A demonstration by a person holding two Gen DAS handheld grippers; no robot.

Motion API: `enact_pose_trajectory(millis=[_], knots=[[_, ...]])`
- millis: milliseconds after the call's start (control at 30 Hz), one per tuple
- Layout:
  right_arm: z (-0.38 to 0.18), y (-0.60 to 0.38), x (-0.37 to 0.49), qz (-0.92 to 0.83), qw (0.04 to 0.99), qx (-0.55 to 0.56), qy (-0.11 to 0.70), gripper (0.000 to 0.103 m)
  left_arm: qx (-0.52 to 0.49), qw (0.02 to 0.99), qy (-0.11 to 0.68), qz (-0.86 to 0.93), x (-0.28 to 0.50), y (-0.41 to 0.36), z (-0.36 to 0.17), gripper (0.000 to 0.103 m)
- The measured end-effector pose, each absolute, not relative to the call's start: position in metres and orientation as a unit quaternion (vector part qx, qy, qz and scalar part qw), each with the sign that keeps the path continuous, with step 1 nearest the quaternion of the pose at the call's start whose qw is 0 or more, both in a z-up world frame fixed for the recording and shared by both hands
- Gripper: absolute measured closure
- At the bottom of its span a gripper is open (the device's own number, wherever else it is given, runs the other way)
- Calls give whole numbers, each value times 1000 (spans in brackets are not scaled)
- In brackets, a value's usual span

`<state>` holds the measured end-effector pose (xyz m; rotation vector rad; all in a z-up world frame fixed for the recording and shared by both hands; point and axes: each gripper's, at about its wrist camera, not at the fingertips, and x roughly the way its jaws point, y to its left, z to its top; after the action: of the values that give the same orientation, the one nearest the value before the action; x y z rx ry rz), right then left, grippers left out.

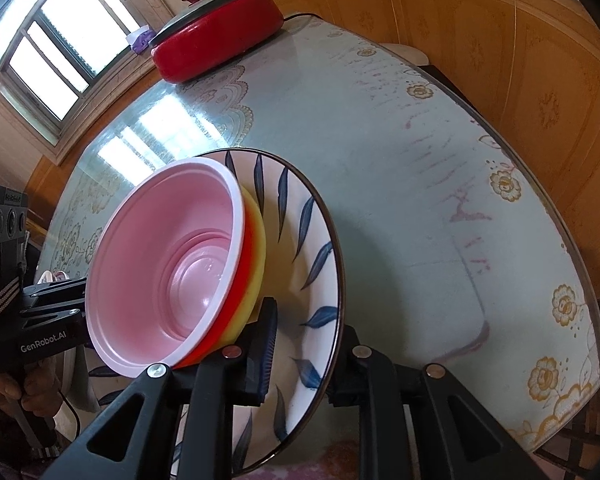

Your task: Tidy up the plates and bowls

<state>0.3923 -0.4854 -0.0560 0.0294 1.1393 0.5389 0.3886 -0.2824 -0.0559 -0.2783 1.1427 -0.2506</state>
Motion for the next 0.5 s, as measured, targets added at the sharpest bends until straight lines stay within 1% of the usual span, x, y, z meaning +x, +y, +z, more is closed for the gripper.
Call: enact_pose_trajectory(millis=[167, 333, 500], knots=[[-54, -482, 387, 262, 804, -20, 534, 82, -116, 827, 537, -115, 383, -285, -53, 90], [-55, -484, 383, 263, 811, -23, 521, 84, -126, 825, 539, -115, 382, -284, -51, 90], [-55, -482, 384, 286, 797, -37, 530, 81, -132, 824, 540, -108, 388, -280, -52, 90]])
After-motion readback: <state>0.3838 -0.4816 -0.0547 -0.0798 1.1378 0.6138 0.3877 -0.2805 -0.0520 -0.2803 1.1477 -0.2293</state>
